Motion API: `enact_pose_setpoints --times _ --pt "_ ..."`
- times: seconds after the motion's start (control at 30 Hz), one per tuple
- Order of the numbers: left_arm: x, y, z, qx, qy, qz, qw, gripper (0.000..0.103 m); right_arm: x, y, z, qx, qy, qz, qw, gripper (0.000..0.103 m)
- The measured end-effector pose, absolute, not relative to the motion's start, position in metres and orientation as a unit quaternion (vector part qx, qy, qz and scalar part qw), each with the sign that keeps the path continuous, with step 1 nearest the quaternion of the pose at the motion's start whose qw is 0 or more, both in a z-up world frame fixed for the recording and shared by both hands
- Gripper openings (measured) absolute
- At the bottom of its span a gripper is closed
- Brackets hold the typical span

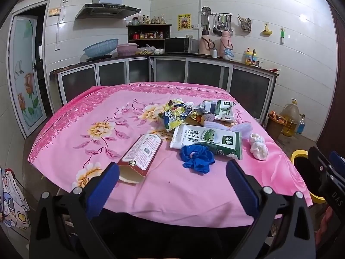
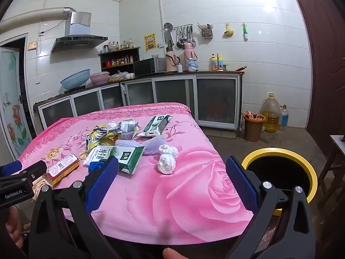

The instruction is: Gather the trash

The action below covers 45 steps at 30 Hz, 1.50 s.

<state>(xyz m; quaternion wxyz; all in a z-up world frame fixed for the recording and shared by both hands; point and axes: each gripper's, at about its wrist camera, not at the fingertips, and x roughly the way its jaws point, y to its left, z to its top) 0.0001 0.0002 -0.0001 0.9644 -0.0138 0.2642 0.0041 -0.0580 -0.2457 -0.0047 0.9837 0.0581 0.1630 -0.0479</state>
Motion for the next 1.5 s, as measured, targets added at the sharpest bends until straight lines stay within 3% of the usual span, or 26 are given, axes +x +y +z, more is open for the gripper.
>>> enact_pose_setpoints --times 1.5 --pt "0.001 -0.011 -0.008 0.001 0.279 -0.021 0.96 0.096 -0.055 -0.247 -0.013 0.071 0.184 -0.066 0.978 0.095"
